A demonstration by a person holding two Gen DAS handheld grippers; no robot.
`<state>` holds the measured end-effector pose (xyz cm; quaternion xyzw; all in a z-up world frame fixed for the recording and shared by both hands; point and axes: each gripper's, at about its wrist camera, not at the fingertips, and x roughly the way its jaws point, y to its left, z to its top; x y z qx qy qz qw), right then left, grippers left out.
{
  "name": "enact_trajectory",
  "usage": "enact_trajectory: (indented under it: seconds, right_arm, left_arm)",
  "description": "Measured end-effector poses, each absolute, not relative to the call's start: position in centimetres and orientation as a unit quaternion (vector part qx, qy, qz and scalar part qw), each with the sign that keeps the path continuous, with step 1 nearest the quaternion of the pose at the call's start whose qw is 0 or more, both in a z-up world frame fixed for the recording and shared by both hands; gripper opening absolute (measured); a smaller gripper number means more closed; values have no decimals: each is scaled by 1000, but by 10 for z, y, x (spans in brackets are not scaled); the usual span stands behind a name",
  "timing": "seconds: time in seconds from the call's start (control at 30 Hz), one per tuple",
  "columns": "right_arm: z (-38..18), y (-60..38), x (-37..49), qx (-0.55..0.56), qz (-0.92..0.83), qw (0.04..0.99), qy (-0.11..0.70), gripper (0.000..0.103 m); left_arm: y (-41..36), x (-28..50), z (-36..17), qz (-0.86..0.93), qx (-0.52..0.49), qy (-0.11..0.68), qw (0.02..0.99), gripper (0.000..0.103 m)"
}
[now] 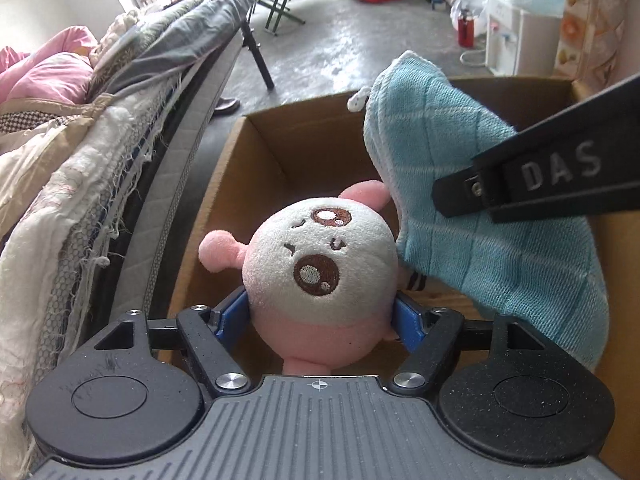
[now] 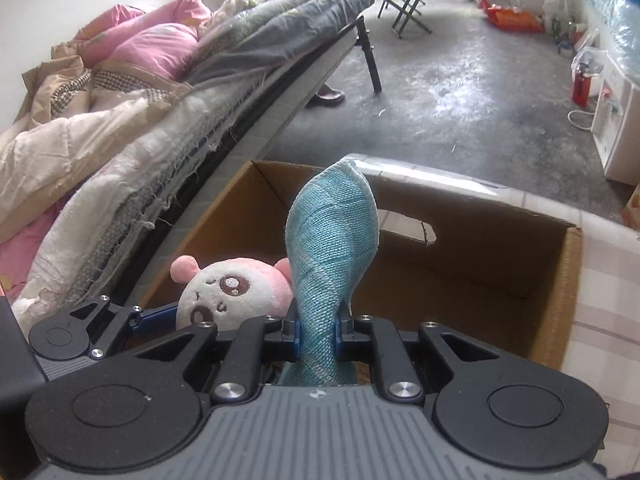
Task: Organize soft objects
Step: 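Lower both into the cardboard box and open both grippers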
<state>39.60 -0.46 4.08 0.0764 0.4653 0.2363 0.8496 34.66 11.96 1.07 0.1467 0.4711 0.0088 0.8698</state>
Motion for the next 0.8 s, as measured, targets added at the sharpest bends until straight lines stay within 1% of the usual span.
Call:
enact_trajectory:
  seconds: [0.17, 0.27, 0.33, 0.37, 0.4, 0.43, 0.47, 0.63, 0.8]
  right_arm:
    - [23, 1, 413, 86, 238, 843, 474, 18]
    - [15, 1, 421, 100, 239, 836, 484, 22]
    - [13, -1, 422, 112, 244, 835, 481, 29]
    - [14, -2, 422, 115, 247, 836, 476, 38]
    - [15, -3, 422, 118, 248, 839, 470, 51]
    - [17, -5, 421, 120, 250, 843, 461, 56]
    - [20, -6, 419, 122, 253, 847, 452, 59]
    - [36, -18, 411, 141, 258, 856, 424, 59]
    - [64, -40, 384, 142, 268, 871, 385, 59]
  left_arm:
    - [116, 353, 0, 22, 161, 481, 862, 78]
    - [114, 353, -3, 27, 169, 484, 858, 80]
    - [114, 355, -2, 27, 176, 479, 859, 88]
    - [113, 354, 0, 29, 179, 472, 863, 89]
    - [113, 354, 3, 31, 182, 465, 866, 92]
    - [112, 352, 6, 32, 183, 460, 868, 93]
    - [113, 351, 9, 33, 182, 456, 871, 94]
    - [116, 344, 25, 37, 170, 441, 881, 94]
    - [126, 327, 46, 32, 134, 432, 891, 94]
